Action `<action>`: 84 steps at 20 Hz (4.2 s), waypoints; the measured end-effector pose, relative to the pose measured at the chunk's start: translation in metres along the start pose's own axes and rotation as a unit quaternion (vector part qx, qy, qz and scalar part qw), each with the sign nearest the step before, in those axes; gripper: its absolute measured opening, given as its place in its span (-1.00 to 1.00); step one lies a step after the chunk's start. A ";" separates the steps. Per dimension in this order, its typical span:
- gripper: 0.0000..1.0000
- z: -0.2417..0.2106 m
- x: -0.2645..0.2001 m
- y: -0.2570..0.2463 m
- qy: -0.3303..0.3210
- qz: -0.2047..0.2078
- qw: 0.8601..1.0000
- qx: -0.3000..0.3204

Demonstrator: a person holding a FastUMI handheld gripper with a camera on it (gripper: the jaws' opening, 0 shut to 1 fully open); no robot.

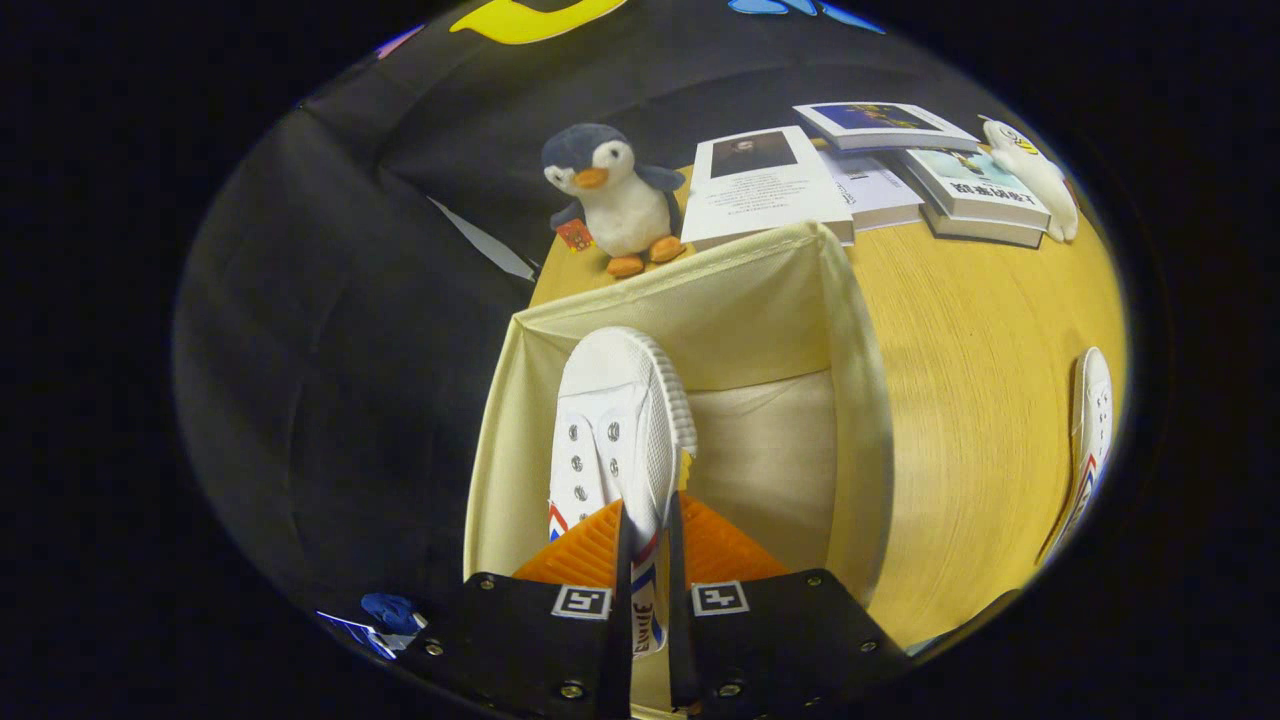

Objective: Open the storage box then place both shoes into the box .Put the left shoe in first, then the right shoe, with the right side of both shoes facing outward in a uniform manner.

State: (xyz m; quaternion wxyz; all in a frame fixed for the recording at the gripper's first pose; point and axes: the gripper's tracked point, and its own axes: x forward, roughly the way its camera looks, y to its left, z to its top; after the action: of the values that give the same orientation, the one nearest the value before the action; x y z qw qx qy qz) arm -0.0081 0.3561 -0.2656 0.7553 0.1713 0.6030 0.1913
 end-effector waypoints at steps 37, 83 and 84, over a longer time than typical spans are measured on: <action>0.95 0.040 -0.191 -0.361 -0.109 -0.147 0.983 0.027; -0.95 0.035 -0.204 -0.227 -0.079 -0.076 0.988 0.105; -0.95 0.036 -0.203 -0.219 -0.080 -0.075 0.989 0.102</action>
State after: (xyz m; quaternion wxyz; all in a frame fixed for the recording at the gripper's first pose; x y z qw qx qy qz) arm 0.0048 0.0642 -0.1938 0.7919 0.2166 0.5681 0.0575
